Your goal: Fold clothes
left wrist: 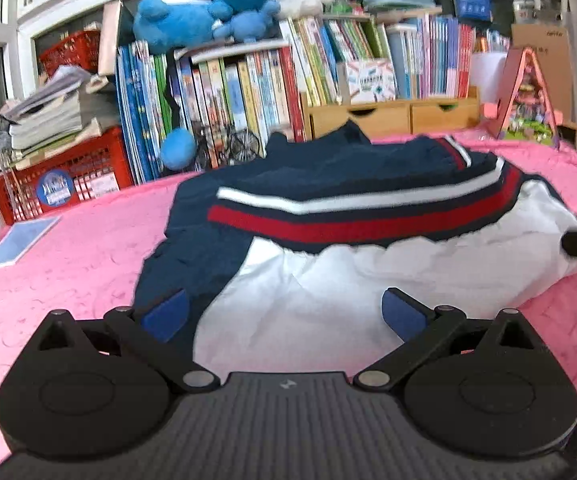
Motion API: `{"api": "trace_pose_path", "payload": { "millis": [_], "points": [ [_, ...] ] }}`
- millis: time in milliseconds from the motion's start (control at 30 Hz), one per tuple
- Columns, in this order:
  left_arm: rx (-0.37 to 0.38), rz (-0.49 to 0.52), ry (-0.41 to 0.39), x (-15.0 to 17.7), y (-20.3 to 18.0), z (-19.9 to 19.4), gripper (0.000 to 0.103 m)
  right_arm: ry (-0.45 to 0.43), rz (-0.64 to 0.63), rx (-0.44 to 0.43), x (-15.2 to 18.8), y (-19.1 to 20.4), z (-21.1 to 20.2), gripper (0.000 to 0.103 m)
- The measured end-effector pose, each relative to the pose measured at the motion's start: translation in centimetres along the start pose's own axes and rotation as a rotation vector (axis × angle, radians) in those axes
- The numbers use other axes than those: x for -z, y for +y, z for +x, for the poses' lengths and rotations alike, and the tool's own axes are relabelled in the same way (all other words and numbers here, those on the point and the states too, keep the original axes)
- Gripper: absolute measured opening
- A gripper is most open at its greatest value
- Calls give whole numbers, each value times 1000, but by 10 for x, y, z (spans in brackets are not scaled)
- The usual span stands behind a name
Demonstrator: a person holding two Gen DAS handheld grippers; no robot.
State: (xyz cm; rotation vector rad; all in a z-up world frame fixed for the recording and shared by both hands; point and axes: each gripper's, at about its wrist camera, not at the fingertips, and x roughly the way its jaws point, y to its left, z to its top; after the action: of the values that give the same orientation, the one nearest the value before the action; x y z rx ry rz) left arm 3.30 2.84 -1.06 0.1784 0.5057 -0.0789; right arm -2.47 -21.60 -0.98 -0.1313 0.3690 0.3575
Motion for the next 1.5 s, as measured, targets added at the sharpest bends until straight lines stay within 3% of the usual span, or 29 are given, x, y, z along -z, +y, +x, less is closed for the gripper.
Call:
{"api": "trace_pose_path", "payload": {
  "millis": [33, 100, 233, 433, 500, 533, 600, 700, 767, 900, 967, 1100, 1233, 1300, 1367, 1500],
  "points": [
    [-7, 0, 16, 1, -2, 4, 103, 23, -27, -36, 0, 7, 6, 71],
    [-15, -1, 51, 3, -4, 12, 103, 72, -50, -86, 3, 18, 18, 44],
    [-18, -26, 85, 5, -2, 18, 103, 94, -82, -78, 5, 31, 36, 44],
    [3, -99, 85, 10, 5, 21, 103, 147, 105, -56, -4, -3, 66, 58],
    [9, -117, 82, 12, 7, 22, 103, 144, 179, -29, -6, -22, 73, 57],
    [9, -121, 78, 12, 7, 21, 103, 148, 243, -7, -8, -34, 75, 48],
    [8, -126, 67, 14, 7, 21, 103, 139, 360, 37, -12, -53, 74, 45],
    [4, -131, 49, 16, 6, 20, 103, 82, 298, 57, -19, -51, 60, 45],
    [3, -130, 48, 16, 6, 20, 103, 63, 171, 23, -23, -30, 55, 45],
    [3, -136, 42, 17, 5, 18, 103, 87, -90, -68, -29, 25, 64, 45],
    [5, -137, 39, 17, 5, 18, 103, 106, -126, -92, -35, 41, 75, 45],
    [8, -139, 36, 18, 6, 18, 103, 213, -56, -101, -51, 39, 126, 45],
    [10, -141, 32, 19, 6, 18, 103, 286, 208, -35, -61, -3, 172, 44],
    [11, -141, 31, 19, 7, 18, 103, 298, 370, -71, -60, -26, 181, 44],
    [11, -142, 30, 19, 8, 18, 103, 281, 424, -91, -59, -34, 173, 46],
    [12, -141, 29, 20, 8, 17, 103, 177, 218, -139, -63, -11, 125, 59]
  ]
}}
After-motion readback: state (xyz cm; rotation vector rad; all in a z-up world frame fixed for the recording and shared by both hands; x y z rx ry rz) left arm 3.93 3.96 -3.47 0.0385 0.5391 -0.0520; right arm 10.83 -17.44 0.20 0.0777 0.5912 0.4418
